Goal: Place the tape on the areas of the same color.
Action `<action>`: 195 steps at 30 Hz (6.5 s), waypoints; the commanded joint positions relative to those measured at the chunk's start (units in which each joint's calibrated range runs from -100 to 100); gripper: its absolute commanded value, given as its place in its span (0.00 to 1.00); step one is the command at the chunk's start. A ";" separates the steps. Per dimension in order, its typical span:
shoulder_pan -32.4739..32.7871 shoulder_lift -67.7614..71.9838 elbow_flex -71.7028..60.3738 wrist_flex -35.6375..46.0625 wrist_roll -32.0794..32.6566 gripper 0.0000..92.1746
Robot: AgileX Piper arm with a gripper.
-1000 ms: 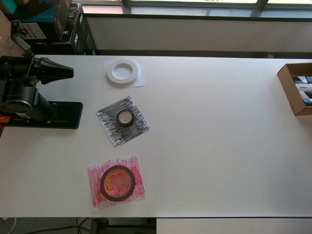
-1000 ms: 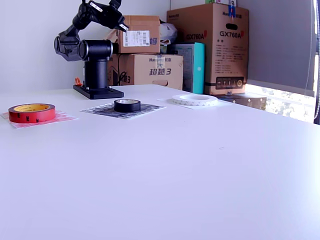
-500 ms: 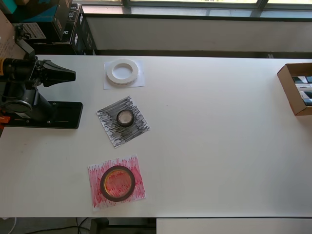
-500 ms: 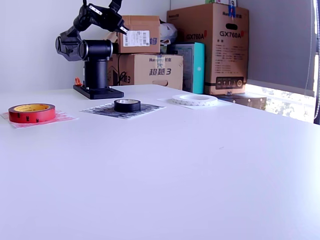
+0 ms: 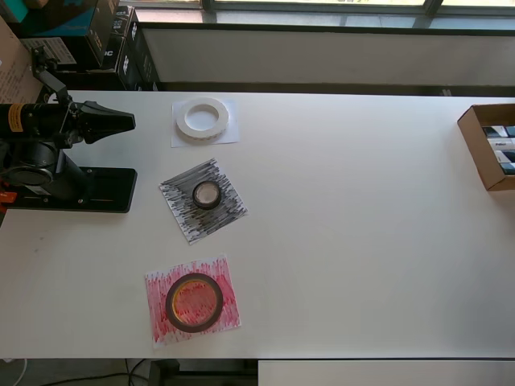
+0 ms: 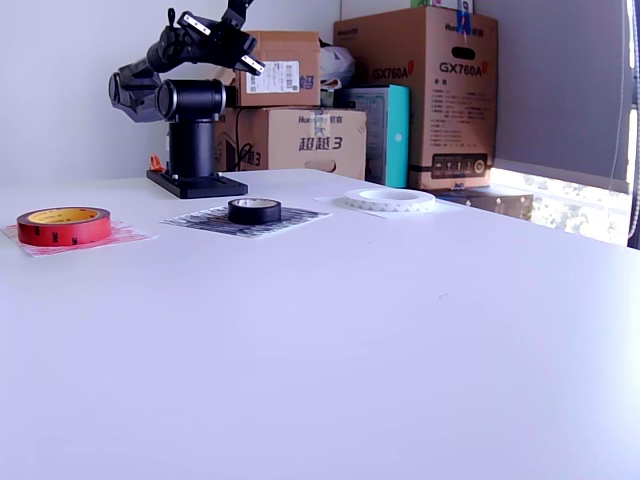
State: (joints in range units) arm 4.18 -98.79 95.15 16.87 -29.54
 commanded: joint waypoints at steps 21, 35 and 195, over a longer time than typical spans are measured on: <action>-0.54 -0.46 4.21 -10.72 -0.09 0.01; 0.09 -0.46 4.30 -9.95 -0.01 0.01; 1.04 -0.37 4.30 -9.78 0.56 0.01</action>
State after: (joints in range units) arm 5.36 -98.79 99.74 7.31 -28.90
